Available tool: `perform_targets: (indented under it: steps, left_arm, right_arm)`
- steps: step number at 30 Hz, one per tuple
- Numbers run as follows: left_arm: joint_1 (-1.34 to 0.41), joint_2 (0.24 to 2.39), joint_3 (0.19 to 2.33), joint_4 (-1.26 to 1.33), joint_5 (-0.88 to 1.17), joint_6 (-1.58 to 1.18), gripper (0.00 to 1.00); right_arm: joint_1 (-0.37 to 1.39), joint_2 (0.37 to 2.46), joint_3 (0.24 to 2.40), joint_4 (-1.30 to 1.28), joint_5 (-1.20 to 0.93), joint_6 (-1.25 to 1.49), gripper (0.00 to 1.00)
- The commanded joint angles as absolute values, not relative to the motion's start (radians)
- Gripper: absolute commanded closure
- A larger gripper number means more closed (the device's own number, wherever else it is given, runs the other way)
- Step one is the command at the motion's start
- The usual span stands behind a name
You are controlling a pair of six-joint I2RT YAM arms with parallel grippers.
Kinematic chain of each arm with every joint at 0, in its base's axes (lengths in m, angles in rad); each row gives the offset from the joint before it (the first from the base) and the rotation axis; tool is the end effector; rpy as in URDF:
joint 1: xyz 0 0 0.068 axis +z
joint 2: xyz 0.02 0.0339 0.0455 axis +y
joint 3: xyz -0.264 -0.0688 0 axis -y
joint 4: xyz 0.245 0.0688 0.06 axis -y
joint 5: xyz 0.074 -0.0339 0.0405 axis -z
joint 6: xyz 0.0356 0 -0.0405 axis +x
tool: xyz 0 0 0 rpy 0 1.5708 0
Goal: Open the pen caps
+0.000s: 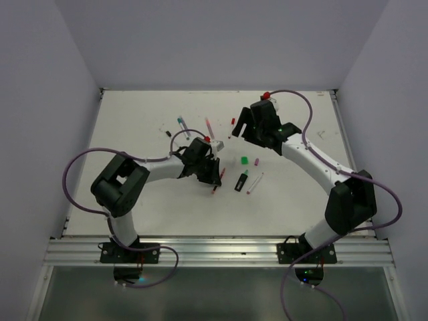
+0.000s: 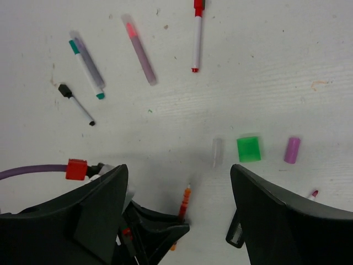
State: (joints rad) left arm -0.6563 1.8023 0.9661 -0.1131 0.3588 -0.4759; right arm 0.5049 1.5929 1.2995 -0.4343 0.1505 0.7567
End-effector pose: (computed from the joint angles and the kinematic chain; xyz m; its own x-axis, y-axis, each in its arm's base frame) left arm 0.2711 -0.2246 0.1416 -0.9085 0.1583 -0.3868 0.3567 0.7758 -0.5205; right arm 0.3170 0.1691 0.2914 -0.6844 0.3973 -0.6114 0.1232 0.8895 0.4401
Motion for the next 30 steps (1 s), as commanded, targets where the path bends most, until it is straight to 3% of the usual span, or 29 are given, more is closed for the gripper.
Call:
perform_targets:
  steps: [1, 12, 17, 20, 29, 30]
  left_arm:
    - [-0.69, 1.839, 1.026, -0.09, 0.373, -0.492, 0.9]
    - [-0.727, 1.878, 1.057, -0.14, 0.325, -0.515, 0.53]
    - [-0.727, 1.871, 1.049, -0.146, 0.305, -0.532, 0.49]
    - [-0.726, 1.852, 1.048, -0.159, 0.276, -0.543, 0.42]
    - [-0.596, 1.631, 1.005, -0.241, 0.108, -0.621, 0.09]
    - [-0.575, 1.596, 1.006, -0.258, 0.042, -0.635, 0.01]
  right_arm:
    - [0.502, 1.543, 1.287, -0.434, 0.219, 0.736, 0.2]
    - [0.465, 1.496, 1.204, -0.416, 0.215, 0.741, 0.19]
    - [0.463, 1.483, 1.184, -0.407, 0.21, 0.735, 0.19]
    - [0.462, 1.476, 1.18, -0.405, 0.21, 0.726, 0.19]
    - [0.462, 1.398, 1.152, -0.402, 0.225, 0.666, 0.19]
    - [0.462, 1.393, 1.141, -0.4, 0.224, 0.66, 0.19]
